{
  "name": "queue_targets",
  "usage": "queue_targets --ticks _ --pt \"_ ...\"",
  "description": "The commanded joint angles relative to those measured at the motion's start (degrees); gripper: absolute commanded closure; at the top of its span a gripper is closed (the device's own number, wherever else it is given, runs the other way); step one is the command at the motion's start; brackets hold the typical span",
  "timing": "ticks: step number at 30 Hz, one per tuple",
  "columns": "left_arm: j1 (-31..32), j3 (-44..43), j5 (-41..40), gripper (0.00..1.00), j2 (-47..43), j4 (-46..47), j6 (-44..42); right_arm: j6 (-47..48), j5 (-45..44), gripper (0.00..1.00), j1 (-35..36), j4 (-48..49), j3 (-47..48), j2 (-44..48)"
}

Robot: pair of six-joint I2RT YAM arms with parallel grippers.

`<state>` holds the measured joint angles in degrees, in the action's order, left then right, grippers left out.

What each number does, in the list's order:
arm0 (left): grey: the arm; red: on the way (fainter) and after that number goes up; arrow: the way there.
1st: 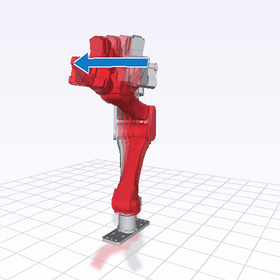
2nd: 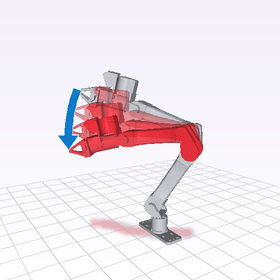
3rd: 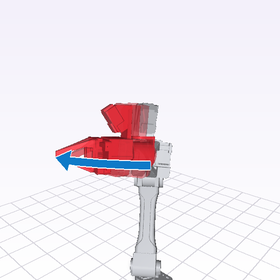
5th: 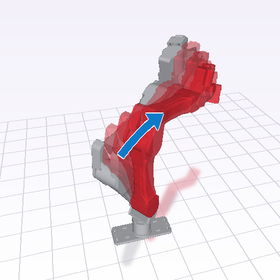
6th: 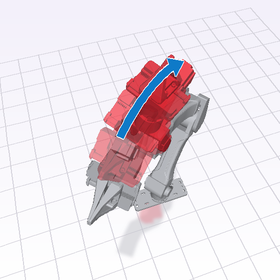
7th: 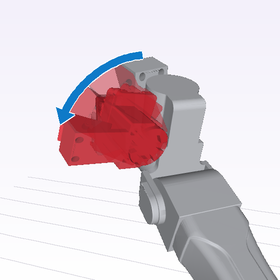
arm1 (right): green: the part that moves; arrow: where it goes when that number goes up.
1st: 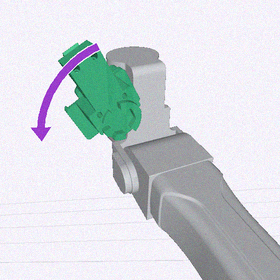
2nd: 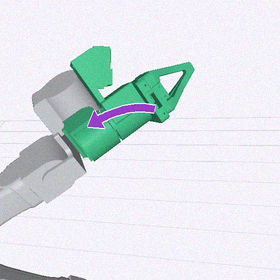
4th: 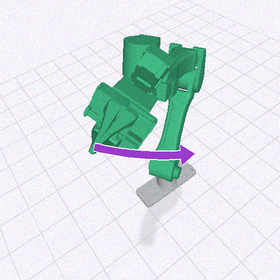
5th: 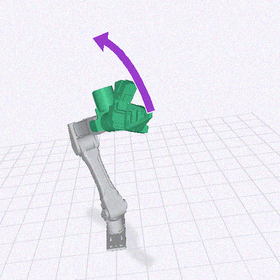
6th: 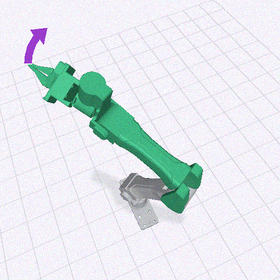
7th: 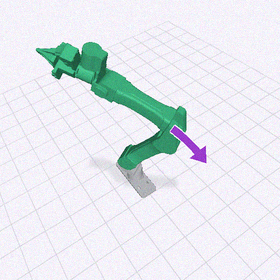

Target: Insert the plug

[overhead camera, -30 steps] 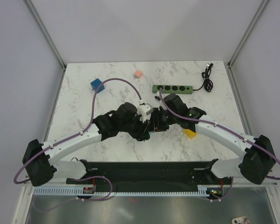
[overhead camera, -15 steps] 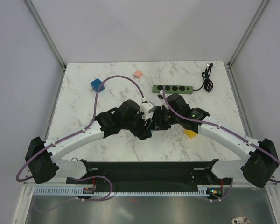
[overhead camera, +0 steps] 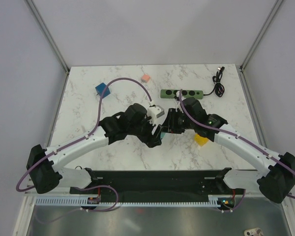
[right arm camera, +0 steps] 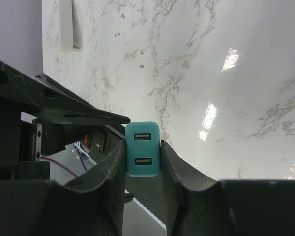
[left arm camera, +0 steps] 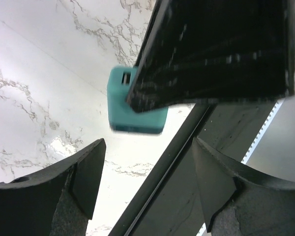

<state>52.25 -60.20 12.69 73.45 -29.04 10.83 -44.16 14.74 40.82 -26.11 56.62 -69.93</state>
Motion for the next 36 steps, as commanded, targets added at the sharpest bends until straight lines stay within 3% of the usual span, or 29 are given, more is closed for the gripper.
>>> queue_targets --ticks 1,7,14,20,29,36 --pt "0.13 -3.34 -0.82 0.22 -2.52 -2.07 -3.10 0.39 -4.10 1.00 -2.67 -1.48 -0.81 3.75" --pt "0.13 -3.34 -2.92 0.21 -4.89 -3.66 -1.87 3.20 -14.10 1.00 -7.33 -9.56 -0.54 6.03" --pt "-0.22 -4.92 -5.48 0.21 -5.33 -5.42 0.77 3.47 -20.00 1.00 -9.70 -11.94 0.85 6.21" --pt "-1.89 -7.55 -5.57 0.25 -2.53 -4.71 8.93 5.93 -24.41 1.00 -9.97 -11.95 4.72 3.23" --pt "-6.72 -7.83 -6.18 0.24 -4.89 -3.22 14.48 2.69 -34.86 1.00 -10.85 -14.23 7.71 1.73" --pt "-15.94 -5.36 -2.25 0.21 -8.15 -1.64 16.85 -2.07 -41.90 1.00 -14.45 -14.50 14.73 -4.42"
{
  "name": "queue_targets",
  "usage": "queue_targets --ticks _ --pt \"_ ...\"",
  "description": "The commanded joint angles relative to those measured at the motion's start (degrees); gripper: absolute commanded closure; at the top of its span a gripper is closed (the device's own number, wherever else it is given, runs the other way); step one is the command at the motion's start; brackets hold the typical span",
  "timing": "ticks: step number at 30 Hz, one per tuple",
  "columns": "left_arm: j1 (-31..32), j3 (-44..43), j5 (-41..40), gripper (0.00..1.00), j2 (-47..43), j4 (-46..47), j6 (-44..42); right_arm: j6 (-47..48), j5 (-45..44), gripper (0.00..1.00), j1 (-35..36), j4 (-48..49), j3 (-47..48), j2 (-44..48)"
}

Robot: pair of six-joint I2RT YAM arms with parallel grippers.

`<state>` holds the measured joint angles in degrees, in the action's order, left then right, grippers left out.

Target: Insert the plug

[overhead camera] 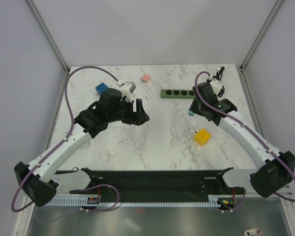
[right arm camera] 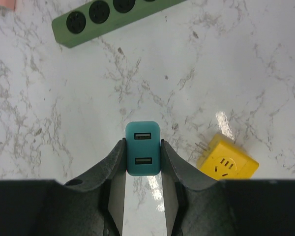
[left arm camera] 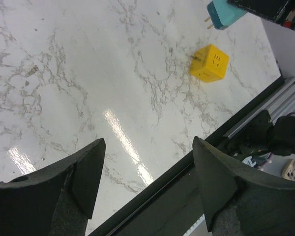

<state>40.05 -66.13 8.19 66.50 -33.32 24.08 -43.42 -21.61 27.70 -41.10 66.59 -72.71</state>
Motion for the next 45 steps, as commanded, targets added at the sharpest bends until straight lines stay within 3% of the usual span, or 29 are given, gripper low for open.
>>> queue_targets --ticks 1,3,7,11,16,20,21,24,27,33,38,45 --pt "-5.32 0.39 3.23 0.21 -0.76 2.91 4.92 -2.72 -5.81 1.00 -1.60 0.76 5.30 -2.17" --pt "-11.81 0.12 6.82 0.21 1.43 4.39 12.45 -2.11 -4.77 1.00 -2.74 1.28 6.53 -3.49" --pt "-13.60 1.53 11.06 0.22 5.81 17.21 16.35 1.57 -0.82 1.00 -3.09 2.42 7.59 -3.58" --pt "-14.12 -5.04 8.17 0.26 15.13 21.28 15.13 6.94 14.02 1.00 -3.09 5.42 4.79 -1.57" --pt "-15.00 -18.05 4.64 0.32 28.57 27.23 10.38 6.51 19.49 1.00 -3.10 6.12 -0.93 5.98" --pt "-15.44 -23.95 5.87 0.46 38.60 33.03 8.18 6.33 25.02 1.00 -3.01 5.95 -4.44 11.17" --pt "-15.36 -25.87 6.40 0.59 42.53 35.67 7.75 6.42 26.16 1.00 -3.01 6.12 -5.14 12.23" --pt "-15.44 -33.58 7.98 0.83 51.49 37.72 8.00 5.89 26.79 1.00 -3.01 6.38 -7.61 16.62" --pt "-15.62 -43.34 11.75 0.97 61.33 37.63 9.67 5.71 28.11 1.00 -3.09 7.17 -8.75 17.60" --pt "-16.06 -58.48 12.30 0.98 74.38 34.55 13.53 6.77 30.13 1.00 -3.09 7.18 -8.49 16.81" --pt "-16.32 -61.83 8.52 0.98 80.09 35.17 16.44 7.29 29.34 1.00 -3.01 7.18 -8.40 17.07" --pt "-16.23 -63.42 10.27 0.98 84.23 34.73 18.29 7.30 29.16 1.00 -3.01 7.18 -8.58 17.42"
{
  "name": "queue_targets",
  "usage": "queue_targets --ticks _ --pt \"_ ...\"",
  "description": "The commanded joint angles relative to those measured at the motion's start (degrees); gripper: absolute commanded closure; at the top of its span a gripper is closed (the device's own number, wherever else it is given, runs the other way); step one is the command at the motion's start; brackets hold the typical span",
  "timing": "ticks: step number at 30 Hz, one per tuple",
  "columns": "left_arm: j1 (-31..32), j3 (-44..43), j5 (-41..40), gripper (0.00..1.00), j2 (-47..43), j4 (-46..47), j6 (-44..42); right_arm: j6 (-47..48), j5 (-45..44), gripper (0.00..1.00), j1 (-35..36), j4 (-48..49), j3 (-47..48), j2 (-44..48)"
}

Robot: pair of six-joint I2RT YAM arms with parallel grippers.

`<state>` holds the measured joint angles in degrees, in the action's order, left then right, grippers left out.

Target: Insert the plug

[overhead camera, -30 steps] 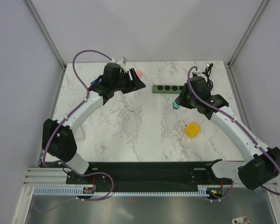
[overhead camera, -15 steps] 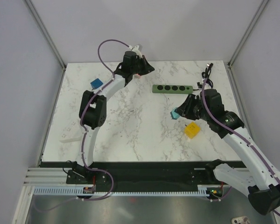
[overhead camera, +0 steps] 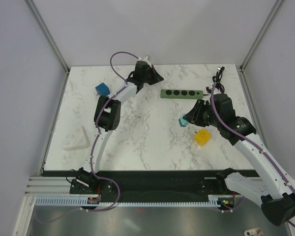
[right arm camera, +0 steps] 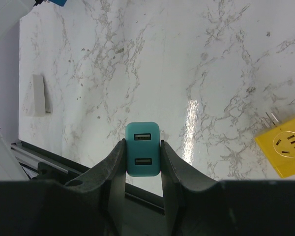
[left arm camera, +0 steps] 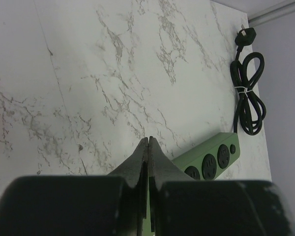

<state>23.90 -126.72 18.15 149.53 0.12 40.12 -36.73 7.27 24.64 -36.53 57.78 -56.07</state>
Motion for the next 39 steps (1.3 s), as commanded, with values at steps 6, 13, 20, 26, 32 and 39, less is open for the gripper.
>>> queue_targets --ticks 6,13,20,26,32,39 --pt "0.01 -2.75 1.44 0.98 2.25 -1.16 2.77 0.43 0.03 1.00 0.05 2.52 0.23 1.67" --pt "0.53 -3.19 2.59 0.98 3.04 -7.14 1.10 0.26 -1.20 1.00 -0.03 2.26 0.05 2.28" --pt "0.80 -2.40 6.98 0.98 3.05 -11.19 1.10 0.17 -1.82 1.00 0.05 0.94 0.67 3.25" --pt "1.41 0.15 10.58 0.98 1.38 -13.48 0.49 0.26 -3.13 1.00 0.05 -0.20 1.28 4.22" --pt "3.08 8.49 12.26 0.98 -4.77 -14.01 -1.26 0.26 -6.91 1.00 0.05 -1.78 0.84 4.75" --pt "7.64 15.88 12.70 0.98 -9.17 -13.83 -3.55 0.61 -10.34 1.00 -0.03 -2.93 2.69 3.87"
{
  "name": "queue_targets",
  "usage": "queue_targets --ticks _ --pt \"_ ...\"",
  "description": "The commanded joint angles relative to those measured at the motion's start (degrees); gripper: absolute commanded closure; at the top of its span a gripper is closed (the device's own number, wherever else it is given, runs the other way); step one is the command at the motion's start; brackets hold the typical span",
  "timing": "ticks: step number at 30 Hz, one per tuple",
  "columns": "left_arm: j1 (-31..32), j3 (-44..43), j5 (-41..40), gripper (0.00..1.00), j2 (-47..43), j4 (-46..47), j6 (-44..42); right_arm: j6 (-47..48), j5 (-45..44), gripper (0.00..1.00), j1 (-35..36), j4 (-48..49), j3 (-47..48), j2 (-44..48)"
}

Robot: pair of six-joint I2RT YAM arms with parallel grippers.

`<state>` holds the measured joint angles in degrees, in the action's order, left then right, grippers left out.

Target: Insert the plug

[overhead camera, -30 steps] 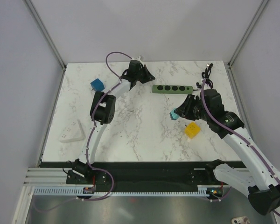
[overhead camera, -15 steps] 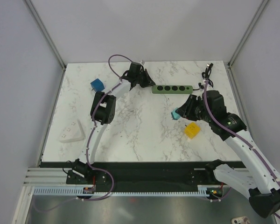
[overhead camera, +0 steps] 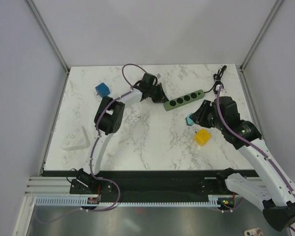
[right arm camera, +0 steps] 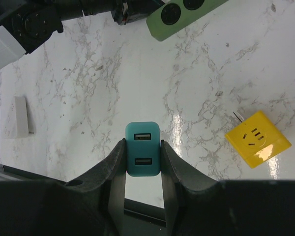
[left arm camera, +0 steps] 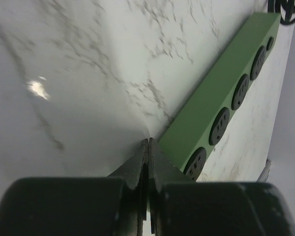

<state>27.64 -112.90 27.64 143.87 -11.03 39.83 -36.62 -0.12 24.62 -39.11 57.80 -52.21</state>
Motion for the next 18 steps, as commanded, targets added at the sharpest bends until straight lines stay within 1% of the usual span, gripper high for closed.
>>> queue_targets --ticks 1,6,9,12,14,15,17,18 --pt "4.26 2.25 3.21 0.98 -3.69 -2.60 -3.53 0.50 -3.04 1.00 0.07 -0.52 2.84 -0.09" --pt "5.76 3.39 3.65 0.98 -4.83 -2.68 -3.18 0.32 -4.44 1.00 -0.01 -0.96 3.11 0.17" --pt "6.90 6.72 2.69 0.98 -7.46 -2.33 -3.10 0.15 -6.73 1.00 -0.01 -1.05 2.76 -0.09" --pt "8.04 11.46 2.60 0.98 -10.35 -0.58 -1.78 0.14 -7.87 1.00 -0.01 -0.88 3.28 -1.58" --pt "8.66 16.64 2.95 0.98 -12.55 3.10 0.50 0.85 -9.10 1.00 -0.10 -0.97 4.07 -3.60" --pt "9.18 21.10 3.03 0.98 -15.17 4.60 1.38 1.02 -9.80 1.00 -0.01 -0.97 5.03 -4.30" --pt "9.45 25.43 2.86 0.98 -18.00 9.15 4.19 1.46 -13.49 1.00 -0.01 -0.97 6.00 -6.50" --pt "9.36 28.24 2.69 0.98 -20.97 9.88 4.81 1.47 -14.89 1.00 -0.01 -0.97 7.23 -7.20"
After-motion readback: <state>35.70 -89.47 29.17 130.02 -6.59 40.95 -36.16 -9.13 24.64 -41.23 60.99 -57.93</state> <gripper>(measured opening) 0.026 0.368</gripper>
